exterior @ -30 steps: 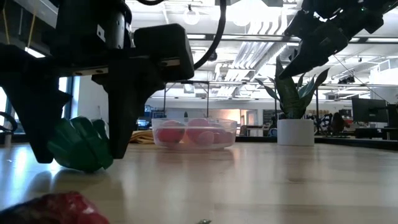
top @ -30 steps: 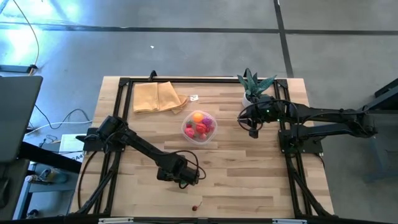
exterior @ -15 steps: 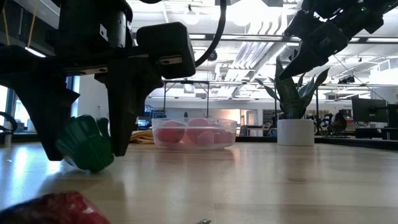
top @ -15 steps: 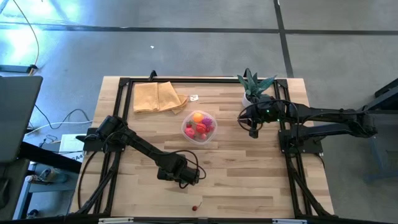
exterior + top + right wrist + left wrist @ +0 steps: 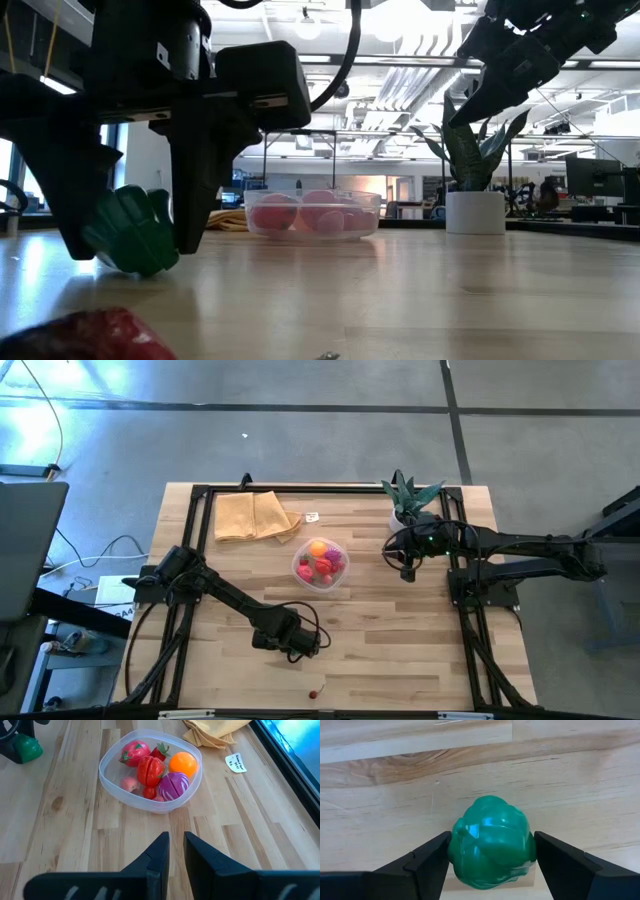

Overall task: Pick and placing Produce into tupperware
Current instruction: Put the bell pepper into the transparent bin

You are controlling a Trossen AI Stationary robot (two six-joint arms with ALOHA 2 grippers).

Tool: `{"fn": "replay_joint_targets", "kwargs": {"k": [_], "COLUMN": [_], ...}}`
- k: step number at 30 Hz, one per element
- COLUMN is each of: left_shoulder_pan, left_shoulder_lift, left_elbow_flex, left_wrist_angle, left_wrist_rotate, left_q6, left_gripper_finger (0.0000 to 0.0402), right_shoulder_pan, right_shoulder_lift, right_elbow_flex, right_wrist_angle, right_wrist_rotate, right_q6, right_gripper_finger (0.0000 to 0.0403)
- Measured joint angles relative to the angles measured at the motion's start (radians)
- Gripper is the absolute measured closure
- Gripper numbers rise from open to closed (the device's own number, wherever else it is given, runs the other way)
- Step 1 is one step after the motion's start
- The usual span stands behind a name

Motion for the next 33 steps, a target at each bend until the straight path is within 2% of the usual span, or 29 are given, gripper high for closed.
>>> {"fn": "replay_joint_targets", "kwargs": {"k": [5, 16, 26, 33], "left_shoulder_pan": [0.000, 0.000, -0.017, -0.023], "left_shoulder_lift": [0.000, 0.000, 0.000, 0.000], "left_elbow_flex": [0.000, 0.045, 0.059, 0.059], "left_wrist_angle": [0.001, -0.035, -0.028, -0.021], "left_wrist_rotate": [-0.021, -0.086, -0.105, -0.098], "left_q6": [-0.015, -0.099, -0.376, -0.505], "left_gripper_finger": [0.0130, 0.0058, 0.0061, 0.0062], "right_shoulder_pan": [0.000, 0.000, 0.000, 0.000], "right_shoulder_lift": [0.000, 0.000, 0.000, 0.000], "right_elbow_flex": [0.000, 0.000, 0.000, 0.000], "right_wrist_angle": [0.000, 0.000, 0.000, 0.000], "right_wrist_rotate": [0.000, 0.000, 0.000, 0.000], "right_q6": [0.000, 0.000, 0.000, 0.000], "right_gripper_finger": [0.0357, 0.0357, 0.0357, 0.0357]}}
